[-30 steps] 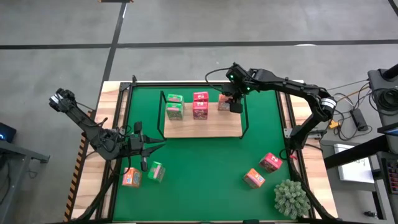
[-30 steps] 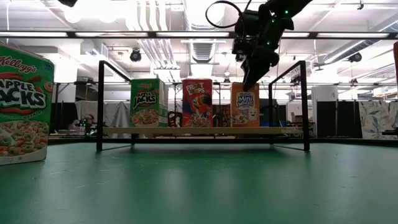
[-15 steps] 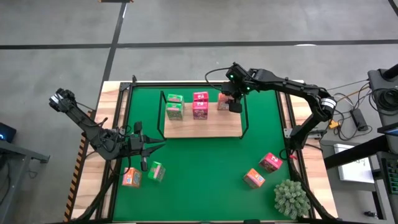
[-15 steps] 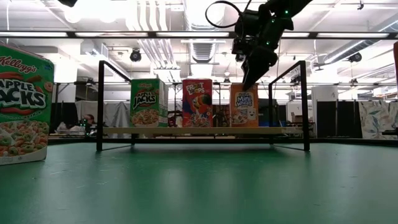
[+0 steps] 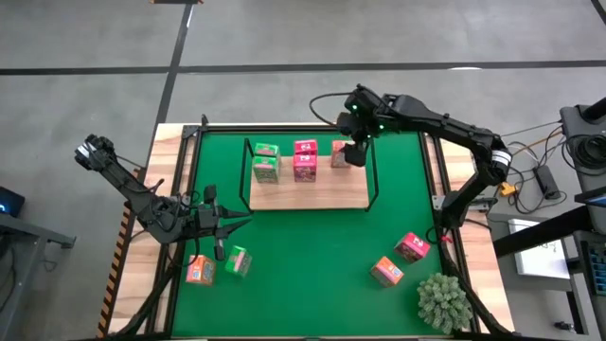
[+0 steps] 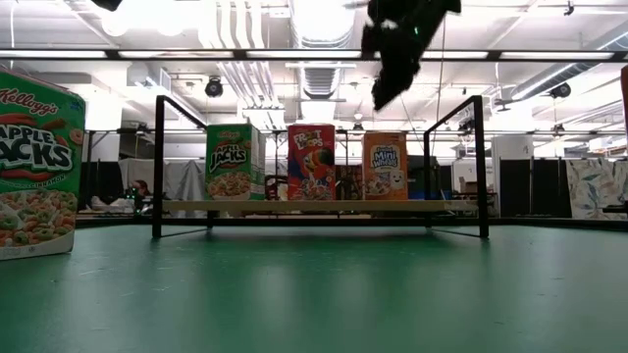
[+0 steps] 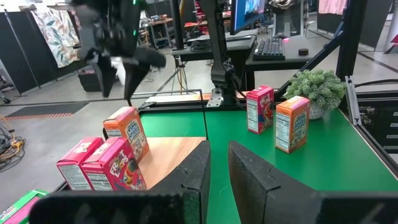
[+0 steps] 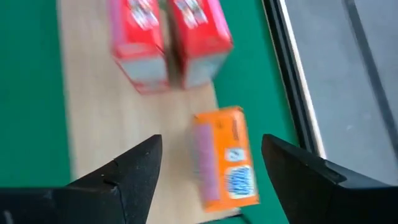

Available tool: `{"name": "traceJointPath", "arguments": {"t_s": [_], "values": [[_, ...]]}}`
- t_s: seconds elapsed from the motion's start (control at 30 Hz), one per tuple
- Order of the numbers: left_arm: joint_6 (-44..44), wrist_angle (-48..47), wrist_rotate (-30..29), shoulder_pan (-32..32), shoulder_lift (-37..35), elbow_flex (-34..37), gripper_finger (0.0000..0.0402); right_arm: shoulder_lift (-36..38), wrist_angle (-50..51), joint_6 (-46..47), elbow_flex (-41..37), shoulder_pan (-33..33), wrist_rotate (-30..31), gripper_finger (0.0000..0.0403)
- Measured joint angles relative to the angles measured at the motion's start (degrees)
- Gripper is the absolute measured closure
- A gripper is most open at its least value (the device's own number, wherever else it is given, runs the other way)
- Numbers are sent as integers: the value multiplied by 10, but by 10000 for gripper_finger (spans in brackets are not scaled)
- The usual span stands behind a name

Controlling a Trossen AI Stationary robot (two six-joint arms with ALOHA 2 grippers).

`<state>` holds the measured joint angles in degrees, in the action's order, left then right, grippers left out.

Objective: Stack cereal on shelf
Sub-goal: Put the right orange cereal box on the shelf aligned with the other orange cereal box

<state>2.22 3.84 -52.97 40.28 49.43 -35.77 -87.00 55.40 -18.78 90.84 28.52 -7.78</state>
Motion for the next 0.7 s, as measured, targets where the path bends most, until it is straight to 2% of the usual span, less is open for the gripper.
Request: {"name": "traceJointPath", "arguments": {"t_s": [0.2, 0.33, 0.47, 0.7], "values": [[0, 0, 0, 0, 0, 0, 362, 1, 80, 177, 95, -80, -10, 158], [0, 0, 0, 0, 0, 0, 362, 2, 127, 336, 127, -165, -75, 163], [0, 0, 0, 0, 0, 0, 362, 2, 149, 458, 117, -280, -75, 163], [-14, 0, 0, 0, 0, 0, 362, 0, 160, 673, 37, -447, -54, 163]]}}
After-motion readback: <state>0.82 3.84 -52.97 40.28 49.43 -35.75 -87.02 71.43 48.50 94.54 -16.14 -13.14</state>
